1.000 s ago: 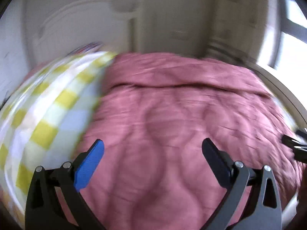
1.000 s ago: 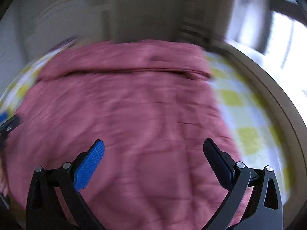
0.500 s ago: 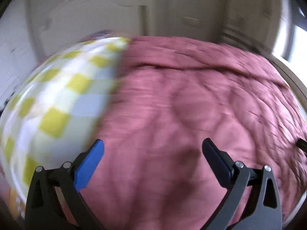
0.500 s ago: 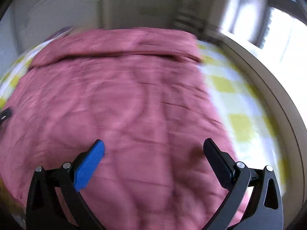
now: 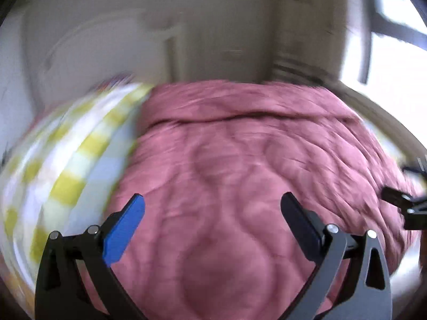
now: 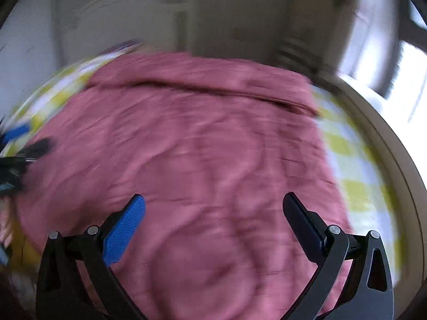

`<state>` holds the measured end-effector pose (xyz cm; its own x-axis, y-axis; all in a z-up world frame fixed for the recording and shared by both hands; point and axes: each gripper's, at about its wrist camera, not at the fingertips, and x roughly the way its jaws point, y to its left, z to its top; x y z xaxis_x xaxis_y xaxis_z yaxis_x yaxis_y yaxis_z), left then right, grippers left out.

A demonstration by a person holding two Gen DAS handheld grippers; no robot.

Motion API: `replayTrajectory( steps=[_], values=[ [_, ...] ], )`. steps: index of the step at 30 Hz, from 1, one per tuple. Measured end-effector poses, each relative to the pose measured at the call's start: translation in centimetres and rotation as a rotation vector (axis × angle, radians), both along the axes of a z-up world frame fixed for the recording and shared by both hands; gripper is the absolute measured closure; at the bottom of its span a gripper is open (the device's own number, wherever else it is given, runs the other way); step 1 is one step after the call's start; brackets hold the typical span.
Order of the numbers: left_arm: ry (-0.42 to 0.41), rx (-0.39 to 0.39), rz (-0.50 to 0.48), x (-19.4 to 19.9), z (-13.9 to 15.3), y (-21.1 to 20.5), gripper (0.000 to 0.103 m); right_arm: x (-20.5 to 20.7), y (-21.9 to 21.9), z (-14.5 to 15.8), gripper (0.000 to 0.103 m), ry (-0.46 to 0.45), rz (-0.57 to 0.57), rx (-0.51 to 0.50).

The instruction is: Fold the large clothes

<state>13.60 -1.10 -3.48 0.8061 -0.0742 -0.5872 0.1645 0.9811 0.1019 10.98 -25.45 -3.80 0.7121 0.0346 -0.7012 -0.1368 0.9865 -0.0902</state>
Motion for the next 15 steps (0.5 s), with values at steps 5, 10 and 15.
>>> replayTrajectory(
  steps=[5,10,15],
  values=[
    [0.075,0.109,-0.045,0.8,-3.9,-2.9,0.002,0.8,-0.1,-2.3,0.004,0.087,0.019,0.075],
    [0.201,-0.034,-0.029,2.8,-3.7,0.2,0.002,0.1,-2.0,-1.1,0.005,0.079,-0.020,0.032],
    [0.167,-0.112,0.141,1.7,-2.8,5.3,0.002,-0.3,-8.0,-1.5,0.005,0.071,-0.216,0.049]
  ],
)
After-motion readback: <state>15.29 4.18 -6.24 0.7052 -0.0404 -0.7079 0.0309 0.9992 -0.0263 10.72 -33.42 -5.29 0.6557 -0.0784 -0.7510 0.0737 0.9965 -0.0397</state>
